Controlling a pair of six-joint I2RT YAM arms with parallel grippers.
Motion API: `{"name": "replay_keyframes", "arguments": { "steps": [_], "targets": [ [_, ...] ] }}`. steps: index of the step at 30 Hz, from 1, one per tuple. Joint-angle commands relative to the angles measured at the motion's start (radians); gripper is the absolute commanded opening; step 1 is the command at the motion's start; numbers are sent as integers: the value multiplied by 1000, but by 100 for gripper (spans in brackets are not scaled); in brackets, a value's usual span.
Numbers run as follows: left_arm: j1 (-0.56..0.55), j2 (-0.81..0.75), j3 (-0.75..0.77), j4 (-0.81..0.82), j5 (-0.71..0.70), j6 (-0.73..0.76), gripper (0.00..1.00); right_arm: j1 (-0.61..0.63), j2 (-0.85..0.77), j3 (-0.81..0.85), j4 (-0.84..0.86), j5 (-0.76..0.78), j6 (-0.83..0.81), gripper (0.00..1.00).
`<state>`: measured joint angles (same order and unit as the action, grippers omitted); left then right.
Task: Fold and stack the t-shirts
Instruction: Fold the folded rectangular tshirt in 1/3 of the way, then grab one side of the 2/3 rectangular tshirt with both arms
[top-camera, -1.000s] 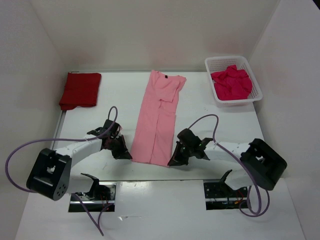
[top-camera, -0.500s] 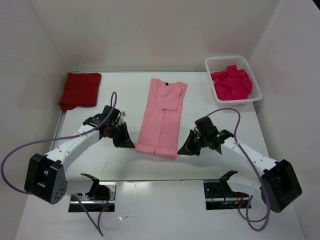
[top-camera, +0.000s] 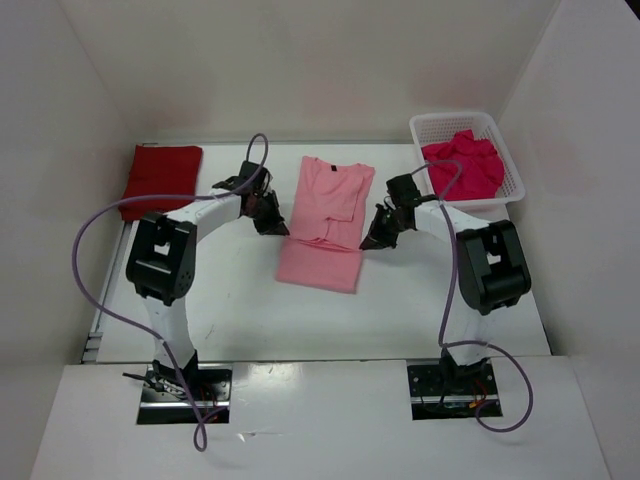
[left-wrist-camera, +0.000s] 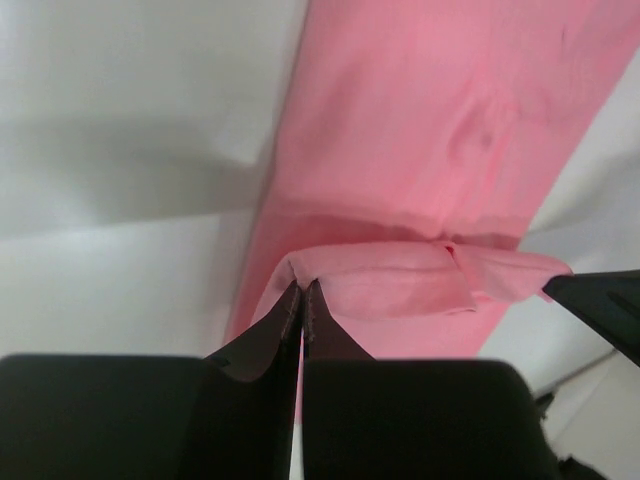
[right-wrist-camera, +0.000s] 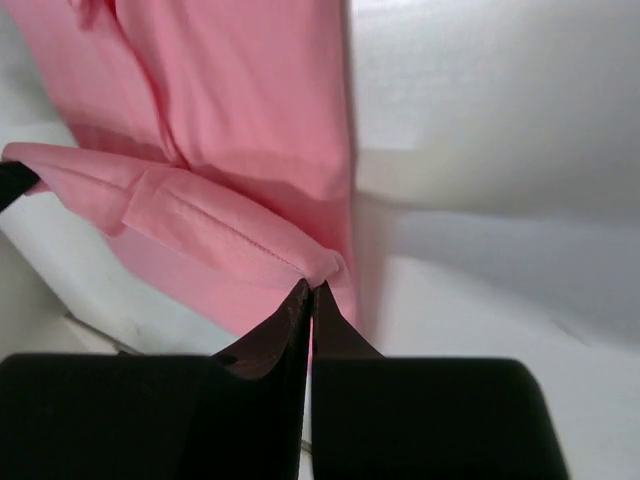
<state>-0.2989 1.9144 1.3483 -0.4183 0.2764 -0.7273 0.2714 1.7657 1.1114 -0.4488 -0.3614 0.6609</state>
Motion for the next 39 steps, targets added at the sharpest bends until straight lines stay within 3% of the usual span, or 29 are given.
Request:
{"name": "replay_keyframes", "arguments": {
  "steps": [1,7,9,10,11,14,16,19,20,21,24,25,28,32,39],
  "targets": [
    [15,61,121,33,-46,32,0,-35,69,129,21,45,-73,0],
    [35,190,253,24,-55,32,2,-49,190,240,21,45,-83,0],
    [35,210,268,33,-46,32,15,-49,216,264,21,58,-83,2],
    [35,221,268,33,-36,32,22,-49,227,265,21,70,-83,5],
    [35,221,268,48,-25,32,34,-58,236,277,10,70,-83,15],
    [46,123,217,101,-34,32,47,-58,183,277,10,70,-73,32],
    [46,14,135,131,-54,32,51,-58,135,277,10,79,-73,41],
    [46,-132,-36,209,-18,-12,47,-49,35,263,-1,98,-73,44],
    [35,-155,-76,223,3,-27,43,-35,0,245,-1,98,-64,40],
    [20,-181,-109,239,18,-38,41,-3,-9,245,-1,98,-64,23],
    [-42,-190,-218,277,53,-63,38,104,20,235,-10,88,-43,2],
    [-42,-174,-234,291,63,-63,37,129,41,245,-1,73,-43,0],
    [-54,-117,-273,320,83,-63,36,201,151,290,-1,58,-23,0],
    [-54,-86,-333,320,83,-54,36,232,173,303,15,58,-14,0],
    [-54,-147,-535,377,161,-119,39,232,69,16,119,68,80,0]
  ]
}}
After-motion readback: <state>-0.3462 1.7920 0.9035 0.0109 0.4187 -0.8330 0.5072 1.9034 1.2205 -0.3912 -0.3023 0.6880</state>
